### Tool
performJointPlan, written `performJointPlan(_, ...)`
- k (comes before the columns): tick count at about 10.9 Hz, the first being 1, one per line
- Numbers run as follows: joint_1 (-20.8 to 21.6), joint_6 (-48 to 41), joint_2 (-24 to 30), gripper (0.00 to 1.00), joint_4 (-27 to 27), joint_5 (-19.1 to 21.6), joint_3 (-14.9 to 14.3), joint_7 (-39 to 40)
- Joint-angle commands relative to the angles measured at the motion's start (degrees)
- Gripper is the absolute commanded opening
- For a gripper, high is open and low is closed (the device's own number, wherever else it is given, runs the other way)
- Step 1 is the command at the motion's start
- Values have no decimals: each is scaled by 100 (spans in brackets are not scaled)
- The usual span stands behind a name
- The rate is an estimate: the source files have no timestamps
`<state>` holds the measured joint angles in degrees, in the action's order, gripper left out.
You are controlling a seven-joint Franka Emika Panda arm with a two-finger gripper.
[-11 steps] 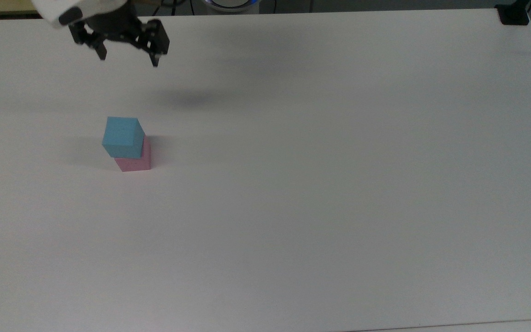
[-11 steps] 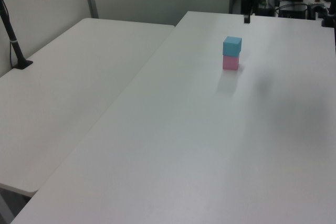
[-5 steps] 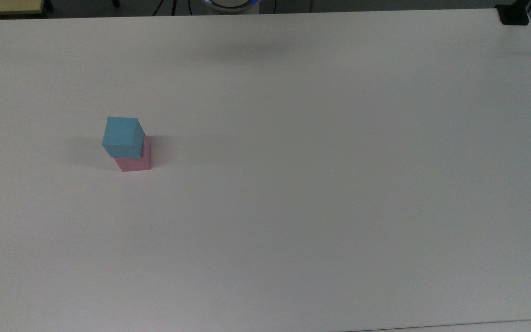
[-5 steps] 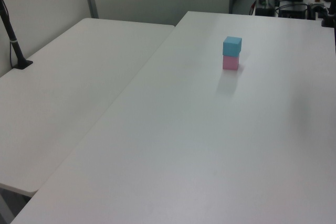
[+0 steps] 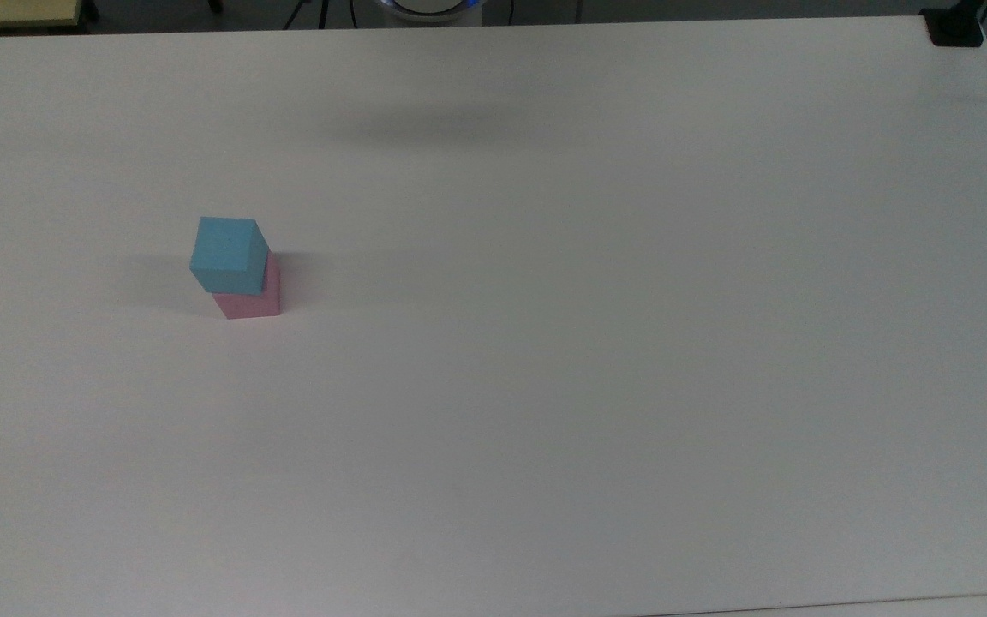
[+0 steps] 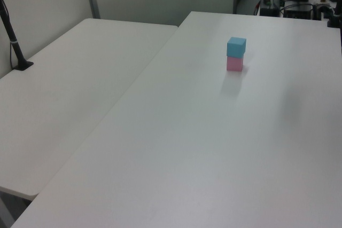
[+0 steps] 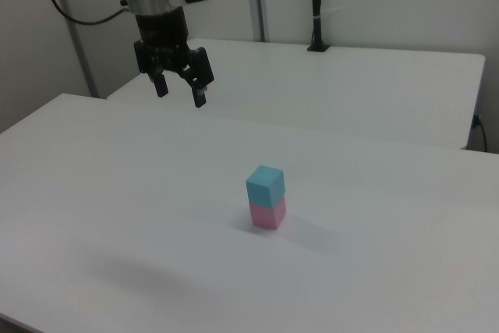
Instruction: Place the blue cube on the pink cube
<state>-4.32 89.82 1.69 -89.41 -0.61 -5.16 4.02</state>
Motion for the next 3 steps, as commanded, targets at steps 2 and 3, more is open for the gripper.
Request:
performJointPlan(2,116,88,77,100,-94,-124,-99,38)
performJointPlan(3,124,62,78,100,-94,-124,-99,29)
